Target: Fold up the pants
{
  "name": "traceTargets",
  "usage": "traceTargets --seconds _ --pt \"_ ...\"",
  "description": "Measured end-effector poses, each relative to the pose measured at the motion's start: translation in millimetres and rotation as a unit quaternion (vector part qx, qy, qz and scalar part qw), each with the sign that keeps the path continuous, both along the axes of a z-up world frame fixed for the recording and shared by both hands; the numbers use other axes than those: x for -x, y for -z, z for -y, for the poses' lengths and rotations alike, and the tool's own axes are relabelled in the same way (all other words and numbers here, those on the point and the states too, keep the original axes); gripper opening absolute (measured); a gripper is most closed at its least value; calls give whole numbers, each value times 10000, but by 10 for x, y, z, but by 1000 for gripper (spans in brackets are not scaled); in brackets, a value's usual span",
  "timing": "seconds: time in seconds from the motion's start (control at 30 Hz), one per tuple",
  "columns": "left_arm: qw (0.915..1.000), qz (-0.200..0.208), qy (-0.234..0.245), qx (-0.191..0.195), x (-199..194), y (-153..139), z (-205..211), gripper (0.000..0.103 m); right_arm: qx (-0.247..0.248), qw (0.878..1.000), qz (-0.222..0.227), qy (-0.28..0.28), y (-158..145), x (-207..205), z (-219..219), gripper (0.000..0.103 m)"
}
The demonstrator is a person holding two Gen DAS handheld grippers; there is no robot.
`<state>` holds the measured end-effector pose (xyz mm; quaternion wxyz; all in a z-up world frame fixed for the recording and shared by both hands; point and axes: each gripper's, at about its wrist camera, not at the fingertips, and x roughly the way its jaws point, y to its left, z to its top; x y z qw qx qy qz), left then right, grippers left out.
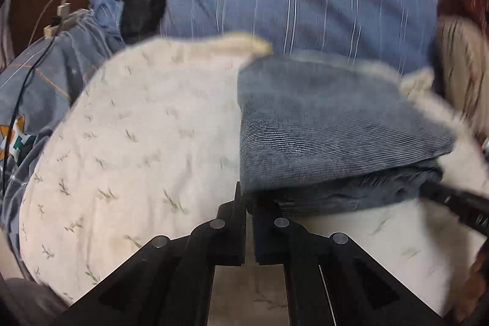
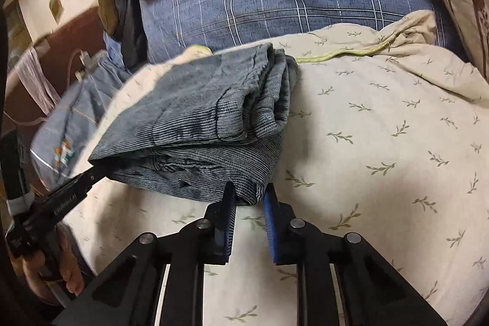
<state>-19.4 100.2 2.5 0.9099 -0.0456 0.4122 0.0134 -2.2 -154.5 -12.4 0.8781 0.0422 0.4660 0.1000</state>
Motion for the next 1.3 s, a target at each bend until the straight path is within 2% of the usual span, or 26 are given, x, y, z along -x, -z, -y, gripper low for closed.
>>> traceTargets --seconds 0.03,0.13,0.17,0.2,0.27,0.33,0.37,0.4,0.47,0.5,0.57,0.73,0.77,0.8,0.83,0.87,0.9,0.97,1.07,1.17,1.3 --pt "9999 -136 -6 -2 -31 70 27 3 -44 9999 -129 25 75 -32 18 17" --pt "10000 44 -14 72 24 -23 55 4 -101 9999 -61 31 1 -13 26 18" --pt "9998 83 -42 165 55 -52 35 7 -104 9999 -66 38 -2 0 29 20" --pt "9997 57 -70 226 66 -56 15 9 -156 9998 -109 69 5 13 48 27" --pt "9990 -89 -88 438 115 -61 -51 9 -331 9991 -228 146 -6 34 97 28" --pt "9981 -75 -90 601 147 -99 -118 11 -540 9981 -196 202 -106 88 153 35" --pt "9982 -33 -76 589 187 -134 -123 14 -635 9978 -43 184 -186 129 177 42" --pt "9984 47 -50 566 217 -179 -135 19 -750 9969 168 163 -278 175 216 53" --pt "9984 221 -57 511 281 -238 -157 29 -1015 9933 512 209 -416 230 300 63" --pt "9985 297 -66 450 285 -254 -148 31 -1250 9894 684 267 -482 241 362 63" --pt "9988 338 -58 341 262 -246 -133 31 -1560 9843 756 329 -518 170 425 63" --pt "9983 369 -71 445 236 -199 -131 30 -1849 9814 167 496 -304 -261 439 62" --pt "9977 460 -74 493 259 -215 -151 29 -1916 9798 44 565 -230 -294 442 52" --pt "9971 530 -67 542 251 -218 -173 24 -2104 9761 -57 548 -160 -318 449 33" --pt "9966 577 -48 592 264 -224 -181 19 -2118 9756 -50 576 -153 -304 452 33" --pt "9966 579 -12 592 264 -225 -182 8 -2024 9777 28 555 -193 -270 433 30" --pt "9968 604 -19 522 277 -231 -171 7 -1891 9807 90 495 -235 -239 398 24" --pt "9973 631 -86 373 298 -212 -147 6 -1634 9855 148 419 -307 -175 335 23" --pt "9987 327 -209 325 228 -66 -179 6 -1505 9879 -7 386 -175 -189 297 22" --pt "9984 183 -270 458 183 -35 -237 7 -1769 9832 -66 442 -157 -179 349 22" --pt "9984 104 -218 503 185 -63 -240 9 -1815 9824 -62 445 -136 -148 354 31"
